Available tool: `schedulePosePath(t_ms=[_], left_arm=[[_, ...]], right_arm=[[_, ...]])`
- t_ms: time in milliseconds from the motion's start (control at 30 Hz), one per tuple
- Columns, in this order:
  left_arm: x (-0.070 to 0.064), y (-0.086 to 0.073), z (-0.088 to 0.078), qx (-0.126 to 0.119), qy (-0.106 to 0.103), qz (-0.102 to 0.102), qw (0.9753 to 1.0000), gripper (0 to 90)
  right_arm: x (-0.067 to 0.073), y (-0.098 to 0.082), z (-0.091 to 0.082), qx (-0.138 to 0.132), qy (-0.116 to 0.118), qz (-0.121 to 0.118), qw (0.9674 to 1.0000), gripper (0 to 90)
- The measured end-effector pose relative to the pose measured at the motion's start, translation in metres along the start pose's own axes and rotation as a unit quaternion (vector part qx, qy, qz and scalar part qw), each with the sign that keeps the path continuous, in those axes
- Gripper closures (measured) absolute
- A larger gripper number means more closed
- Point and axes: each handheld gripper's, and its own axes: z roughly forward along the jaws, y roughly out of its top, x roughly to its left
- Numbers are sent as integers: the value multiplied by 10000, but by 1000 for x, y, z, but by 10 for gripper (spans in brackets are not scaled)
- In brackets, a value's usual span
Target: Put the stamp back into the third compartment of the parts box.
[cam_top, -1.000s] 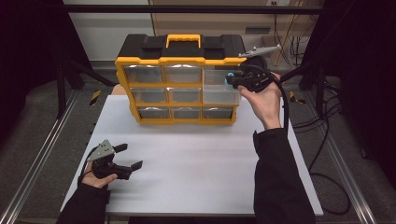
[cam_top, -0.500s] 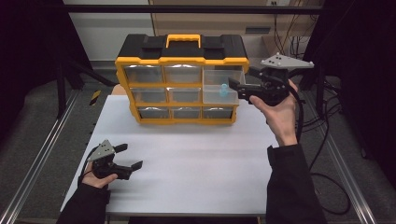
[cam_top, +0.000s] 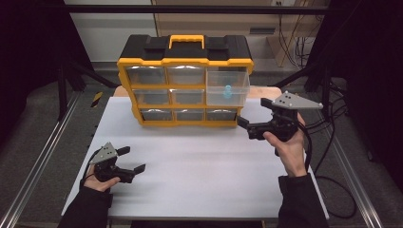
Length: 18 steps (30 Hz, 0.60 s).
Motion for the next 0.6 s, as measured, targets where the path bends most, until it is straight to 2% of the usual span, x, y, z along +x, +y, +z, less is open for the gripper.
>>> schedulePosePath(t_ms=[33,67,133,167,200,300,367,400,600], left_arm=[[0,0,0,0,0,0,10000,17],[0,0,0,-4,0,4,10000,17],[0,0,0,-3,-1,9,10000,17],[0,0,0,-3,-1,9,10000,17],[0,0,0,-1,-5,12,10000,17],[0,0,0,-6,1,18,10000,17],[0,0,0,-8,1,14,10000,17],[-1,0,0,-5,3,17,10000,17],[-1,0,1,9,-5,28,10000,17]], right_arm=[[0,0,0,0,0,0,10000,4],[-1,-12,1,43,42,68,10000,4],[-2,-24,2,81,36,92,9999,4],[-2,-24,2,81,36,92,9999,4],[-4,-36,3,133,98,148,9998,4],[-8,-51,5,236,138,174,9995,5],[-9,-58,5,273,211,263,9991,5],[-12,-69,6,291,314,310,9986,5],[-19,-101,6,441,293,304,9981,5]])
